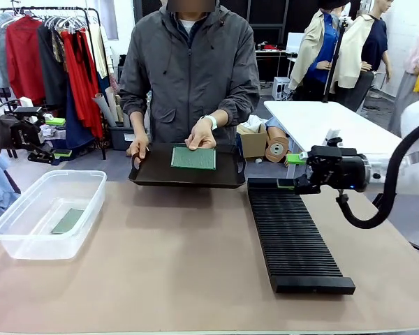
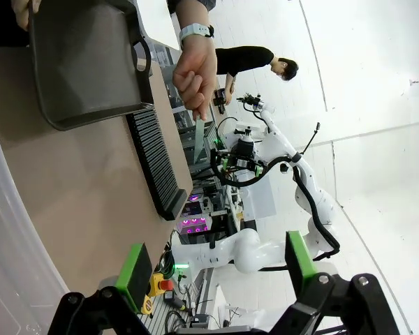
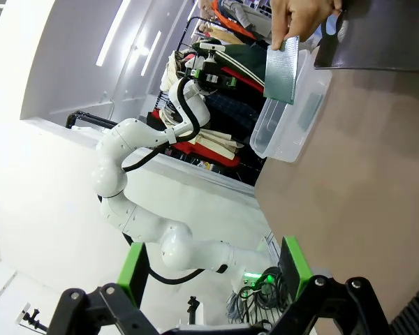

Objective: Sort PCBs into racks and boxes based on the side picked up.
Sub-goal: Pick up the Blank PCB handed by the Human, then if the short side of the Blank PCB is picked up, insert it into the PCB Rack ; if the long side is picked up, place it in the Organizing box.

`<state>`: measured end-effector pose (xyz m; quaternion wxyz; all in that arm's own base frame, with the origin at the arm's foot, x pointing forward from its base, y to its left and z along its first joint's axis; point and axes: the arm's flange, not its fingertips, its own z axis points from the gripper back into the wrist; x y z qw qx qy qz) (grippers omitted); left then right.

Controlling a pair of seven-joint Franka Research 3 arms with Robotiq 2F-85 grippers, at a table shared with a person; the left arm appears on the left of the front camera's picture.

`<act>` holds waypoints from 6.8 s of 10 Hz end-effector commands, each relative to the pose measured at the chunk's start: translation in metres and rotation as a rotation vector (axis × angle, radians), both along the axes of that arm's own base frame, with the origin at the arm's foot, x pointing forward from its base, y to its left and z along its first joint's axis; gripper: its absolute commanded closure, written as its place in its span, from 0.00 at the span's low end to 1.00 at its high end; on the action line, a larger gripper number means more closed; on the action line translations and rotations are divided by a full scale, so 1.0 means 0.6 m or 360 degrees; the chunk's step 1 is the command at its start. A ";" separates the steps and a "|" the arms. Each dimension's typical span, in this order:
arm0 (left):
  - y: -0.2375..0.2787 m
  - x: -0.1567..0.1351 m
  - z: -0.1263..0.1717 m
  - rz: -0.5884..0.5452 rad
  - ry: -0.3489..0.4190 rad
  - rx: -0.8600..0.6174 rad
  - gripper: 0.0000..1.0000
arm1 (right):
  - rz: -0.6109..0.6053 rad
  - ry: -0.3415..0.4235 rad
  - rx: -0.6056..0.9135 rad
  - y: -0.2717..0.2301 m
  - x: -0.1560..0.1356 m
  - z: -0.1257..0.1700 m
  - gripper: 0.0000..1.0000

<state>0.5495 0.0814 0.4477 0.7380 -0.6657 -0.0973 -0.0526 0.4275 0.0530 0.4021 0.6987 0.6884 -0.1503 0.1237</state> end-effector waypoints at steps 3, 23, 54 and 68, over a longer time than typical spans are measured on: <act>0.001 -0.004 0.003 -0.0009 0.0008 -0.0009 0.00 | 0.0051 -0.0057 -0.0039 0.043 0.075 -0.014 0.00; 0.001 -0.004 0.003 -0.0009 0.0008 -0.0009 0.00 | 0.0168 -0.0295 -0.0049 0.124 0.222 -0.061 0.00; 0.001 -0.004 0.003 -0.0009 0.0008 -0.0009 0.00 | 0.0050 0.0000 0.0019 0.242 0.294 -0.094 1.00; 0.001 -0.004 0.003 -0.0009 0.0008 -0.0009 0.00 | 0.0050 0.0000 0.0019 0.242 0.294 -0.094 1.00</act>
